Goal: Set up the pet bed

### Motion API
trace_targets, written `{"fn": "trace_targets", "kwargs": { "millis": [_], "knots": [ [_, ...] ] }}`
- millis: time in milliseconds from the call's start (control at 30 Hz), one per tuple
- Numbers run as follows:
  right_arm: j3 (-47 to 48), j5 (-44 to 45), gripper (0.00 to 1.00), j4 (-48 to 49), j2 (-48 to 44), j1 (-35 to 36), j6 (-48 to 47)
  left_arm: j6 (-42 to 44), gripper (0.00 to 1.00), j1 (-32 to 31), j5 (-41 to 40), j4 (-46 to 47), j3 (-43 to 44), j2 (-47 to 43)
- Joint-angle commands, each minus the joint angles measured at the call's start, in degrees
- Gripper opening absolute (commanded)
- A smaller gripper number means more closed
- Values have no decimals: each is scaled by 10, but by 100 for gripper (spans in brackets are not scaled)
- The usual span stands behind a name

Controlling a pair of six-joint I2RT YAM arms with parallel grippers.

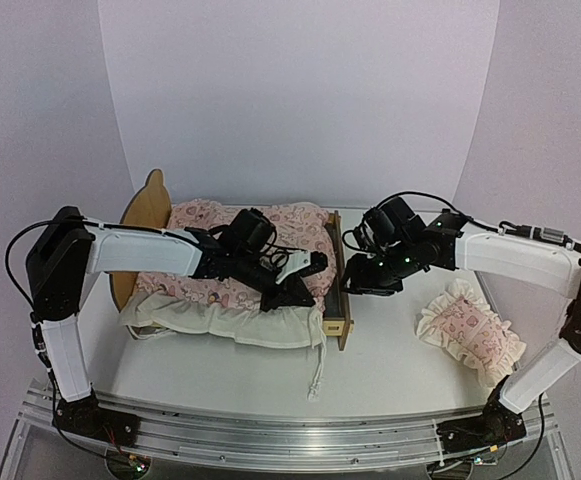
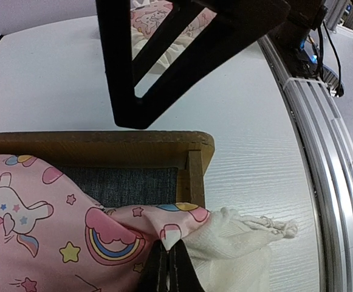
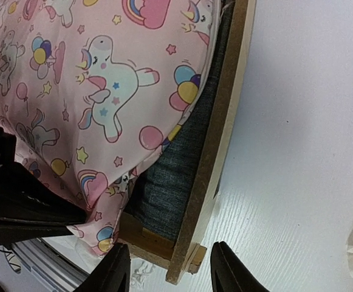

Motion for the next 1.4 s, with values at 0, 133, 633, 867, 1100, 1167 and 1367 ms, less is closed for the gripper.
{"fn": "trace_targets", "kwargs": {
  "millis": [0, 133, 633, 867, 1100, 1167, 1367],
  "knots": [
    [2, -51, 48, 10, -15, 4, -57, 5, 0, 1, 17, -61, 57, 1],
    [13, -115, 48, 12, -14, 4, -113, -21, 0, 23, 35, -88, 104, 6],
    [-169, -96, 32, 400, -33, 40, -187, 11, 0, 127, 102, -80, 86, -18],
    [-142, -94, 31, 431, 36, 56, -169, -1, 0, 130, 116, -43, 51, -36],
    [-157, -88, 18, 432, 39, 58, -157, -11, 0, 130, 118, -17, 29, -44],
    [-149, -70, 8, 431, 42, 59, -158, -11, 0, 130, 116, -14, 28, -44],
    [-121, -3, 0, 337, -10, 59, -158, -6, 0, 130, 113, -8, 14, -51]
  ]
}}
